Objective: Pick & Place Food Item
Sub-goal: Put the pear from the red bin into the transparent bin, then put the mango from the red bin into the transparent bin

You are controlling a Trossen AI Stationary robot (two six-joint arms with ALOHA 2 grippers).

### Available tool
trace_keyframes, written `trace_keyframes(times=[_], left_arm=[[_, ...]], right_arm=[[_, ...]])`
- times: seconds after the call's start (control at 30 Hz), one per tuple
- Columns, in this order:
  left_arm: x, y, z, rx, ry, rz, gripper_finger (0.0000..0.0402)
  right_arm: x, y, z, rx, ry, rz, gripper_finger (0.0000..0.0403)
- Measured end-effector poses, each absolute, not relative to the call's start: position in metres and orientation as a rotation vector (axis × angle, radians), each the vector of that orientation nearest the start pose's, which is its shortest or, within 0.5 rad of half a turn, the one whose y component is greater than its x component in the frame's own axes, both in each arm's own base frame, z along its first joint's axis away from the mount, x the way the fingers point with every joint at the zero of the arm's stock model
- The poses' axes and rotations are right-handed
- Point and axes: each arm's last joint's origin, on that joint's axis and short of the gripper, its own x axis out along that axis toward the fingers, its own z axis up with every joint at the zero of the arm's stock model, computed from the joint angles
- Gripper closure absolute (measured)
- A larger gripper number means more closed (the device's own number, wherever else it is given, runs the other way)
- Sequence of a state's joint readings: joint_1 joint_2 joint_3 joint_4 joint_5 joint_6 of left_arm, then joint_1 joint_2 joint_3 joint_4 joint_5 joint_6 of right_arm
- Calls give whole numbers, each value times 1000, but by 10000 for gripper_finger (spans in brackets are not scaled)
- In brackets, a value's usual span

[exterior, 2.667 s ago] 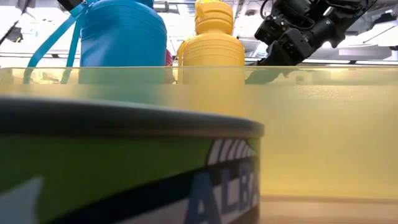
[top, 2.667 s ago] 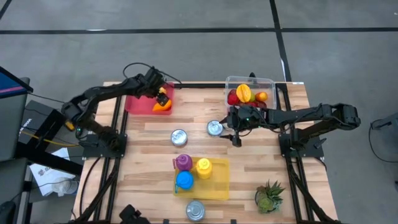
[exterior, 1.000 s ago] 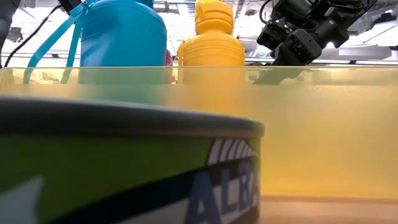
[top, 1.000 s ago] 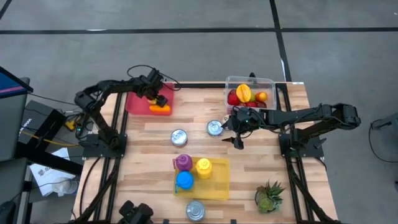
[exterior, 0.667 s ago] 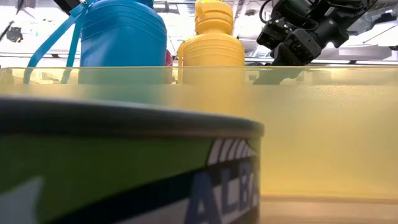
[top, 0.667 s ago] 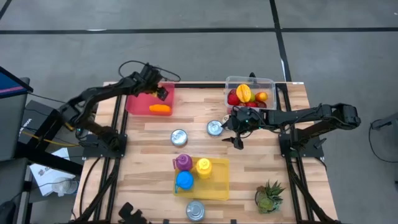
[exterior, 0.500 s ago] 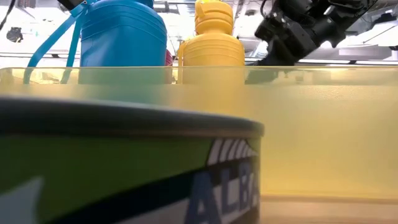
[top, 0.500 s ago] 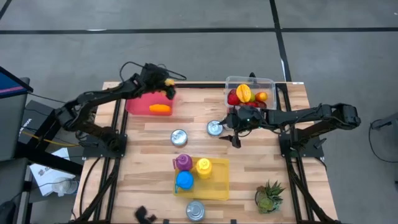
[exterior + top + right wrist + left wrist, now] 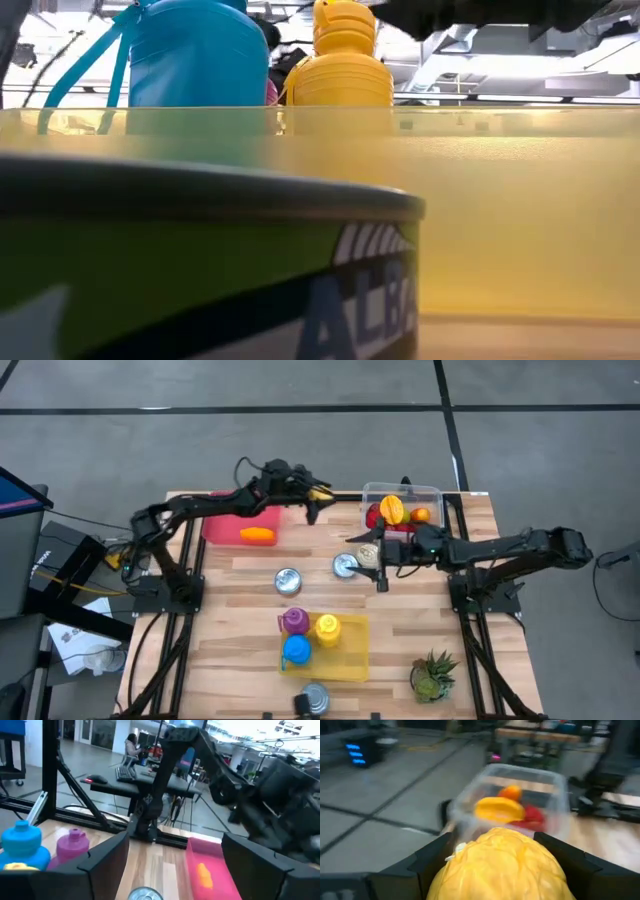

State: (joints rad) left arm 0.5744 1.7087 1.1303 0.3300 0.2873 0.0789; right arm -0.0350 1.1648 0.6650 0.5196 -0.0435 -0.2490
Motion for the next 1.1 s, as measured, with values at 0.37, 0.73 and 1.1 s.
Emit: trace_keyframes(times=[0.37, 0.73, 1.1], left_arm=[[432, 206, 259, 22, 210, 43, 146], [479, 216, 231, 72, 218, 13, 147], [481, 214, 242, 35, 176, 183, 16]], right_arm=[[231, 9, 297, -296, 17, -86, 97], [230, 16, 295, -335, 50, -89, 97], [230, 14, 293, -336, 67, -97, 97]])
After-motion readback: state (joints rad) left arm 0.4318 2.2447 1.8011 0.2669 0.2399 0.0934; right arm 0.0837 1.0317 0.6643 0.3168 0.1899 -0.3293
